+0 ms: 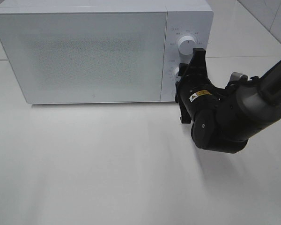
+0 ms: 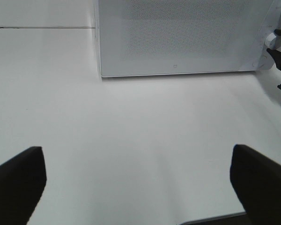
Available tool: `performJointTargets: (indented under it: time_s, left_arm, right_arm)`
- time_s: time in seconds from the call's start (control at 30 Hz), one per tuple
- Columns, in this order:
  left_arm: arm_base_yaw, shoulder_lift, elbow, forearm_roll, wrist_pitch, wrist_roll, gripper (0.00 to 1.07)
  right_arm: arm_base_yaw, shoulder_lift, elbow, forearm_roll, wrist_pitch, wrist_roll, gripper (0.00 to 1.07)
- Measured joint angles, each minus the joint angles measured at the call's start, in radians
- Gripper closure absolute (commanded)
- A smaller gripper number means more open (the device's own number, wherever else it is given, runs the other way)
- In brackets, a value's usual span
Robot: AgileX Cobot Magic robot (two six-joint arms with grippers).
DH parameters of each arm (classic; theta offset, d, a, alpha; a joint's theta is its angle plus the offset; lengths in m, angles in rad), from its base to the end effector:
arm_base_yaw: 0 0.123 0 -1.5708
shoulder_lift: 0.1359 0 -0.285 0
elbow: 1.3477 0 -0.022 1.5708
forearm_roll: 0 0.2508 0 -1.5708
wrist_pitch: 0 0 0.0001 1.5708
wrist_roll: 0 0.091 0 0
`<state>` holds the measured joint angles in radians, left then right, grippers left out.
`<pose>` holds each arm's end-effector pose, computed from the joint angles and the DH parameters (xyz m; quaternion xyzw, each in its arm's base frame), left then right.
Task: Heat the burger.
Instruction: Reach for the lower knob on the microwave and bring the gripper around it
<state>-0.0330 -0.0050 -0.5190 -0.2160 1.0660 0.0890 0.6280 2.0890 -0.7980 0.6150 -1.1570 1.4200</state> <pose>-0.0097 -0.0168 0.2836 0.0571 0.8415 -0.0929 0.5292 0.3200 0.1730 0.1131 0.5237 0.5284 0.5015 0.4416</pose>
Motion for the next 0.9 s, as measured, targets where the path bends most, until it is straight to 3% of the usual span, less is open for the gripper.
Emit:
performJointTargets:
  time_s: [0.5, 0.63, 0.73, 0.8, 0.83, 0.9]
  left_arm:
    - [0.000, 0.000, 0.000, 0.000, 0.000, 0.000, 0.07]
    - [0.000, 0.000, 0.000, 0.000, 0.000, 0.000, 0.07]
    - [0.000, 0.000, 0.000, 0.000, 0.000, 0.000, 0.07]
    - [0.000, 0.000, 0.000, 0.000, 0.000, 0.000, 0.07]
    - [0.000, 0.000, 0.000, 0.000, 0.000, 0.000, 0.07]
    - [0.000, 0.000, 0.000, 0.000, 0.000, 0.000, 0.07]
  right_arm:
    - [0.000, 0.000, 0.000, 0.000, 0.000, 0.000, 0.95]
    - [0.000, 0.000, 0.000, 0.007, 0.000, -0.004, 0.87]
    - [0.001, 0.000, -0.001, 0.016, 0.000, -0.008, 0.74]
    - [0.001, 0.000, -0.002, 0.022, 0.000, -0.008, 0.71]
    - [0.003, 0.000, -0.004, 0.032, 0.000, -0.009, 0.63]
    - [0.005, 0.000, -0.005, 0.037, 0.000, -0.011, 0.61]
